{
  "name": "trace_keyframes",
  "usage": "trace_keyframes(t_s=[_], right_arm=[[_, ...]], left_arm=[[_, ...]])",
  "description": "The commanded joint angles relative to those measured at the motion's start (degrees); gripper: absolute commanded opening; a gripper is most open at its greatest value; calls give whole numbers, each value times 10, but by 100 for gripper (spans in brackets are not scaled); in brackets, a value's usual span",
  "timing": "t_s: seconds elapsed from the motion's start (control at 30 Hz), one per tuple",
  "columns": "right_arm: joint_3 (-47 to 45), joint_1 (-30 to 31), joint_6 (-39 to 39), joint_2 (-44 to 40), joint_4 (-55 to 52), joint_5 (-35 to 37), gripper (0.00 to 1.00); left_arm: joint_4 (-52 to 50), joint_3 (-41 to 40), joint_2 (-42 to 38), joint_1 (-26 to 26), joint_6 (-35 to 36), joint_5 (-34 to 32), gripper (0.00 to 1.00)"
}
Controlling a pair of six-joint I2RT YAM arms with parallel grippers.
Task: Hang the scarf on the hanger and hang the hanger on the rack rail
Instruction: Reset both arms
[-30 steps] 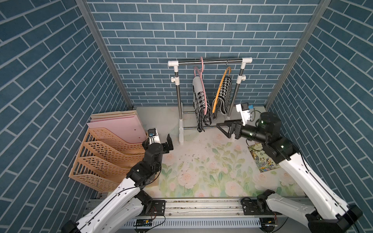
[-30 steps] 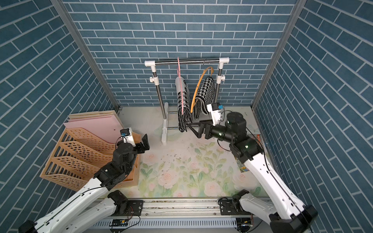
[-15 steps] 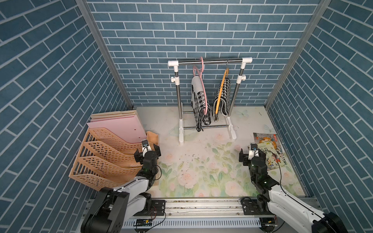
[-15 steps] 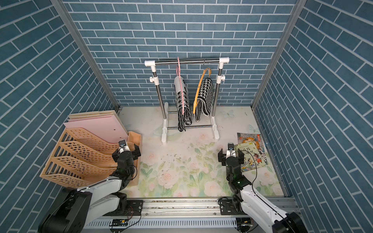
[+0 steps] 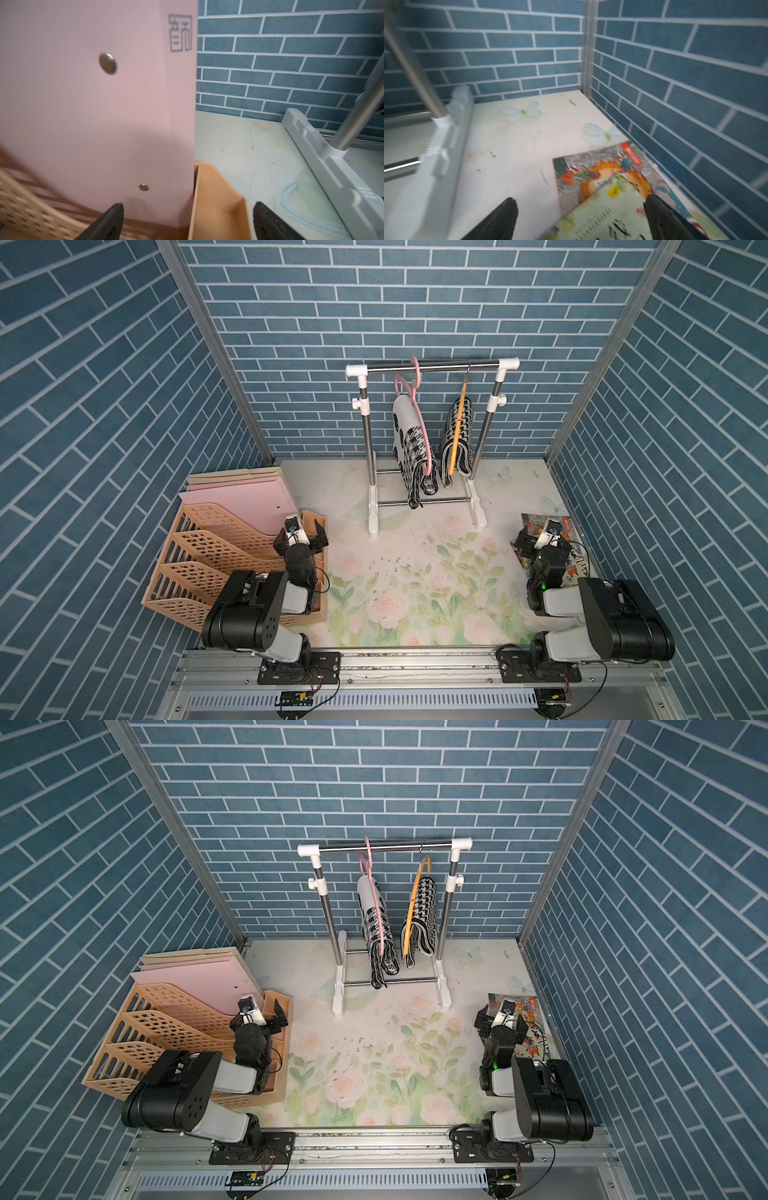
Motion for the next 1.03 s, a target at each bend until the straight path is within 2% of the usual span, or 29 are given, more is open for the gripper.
trace_keyframes(t_s=[0.0, 0.03, 0.27, 0.4, 1.0], right_arm=[[9, 3, -23, 25, 43, -83, 100], [13, 5, -28, 40, 66, -86, 100], [30, 11, -35, 31, 25, -83, 100], [37, 11, -53, 35, 12, -130, 100], [40, 11, -55, 36, 8, -132, 100]], left_arm=[[-11, 21, 3, 3, 11, 30, 100], [4, 17, 7, 3, 10, 31, 100], [3, 16, 4, 2, 10, 30, 100], [-1, 17, 4, 3, 10, 30, 100], [1, 16, 4, 2, 10, 31, 100]])
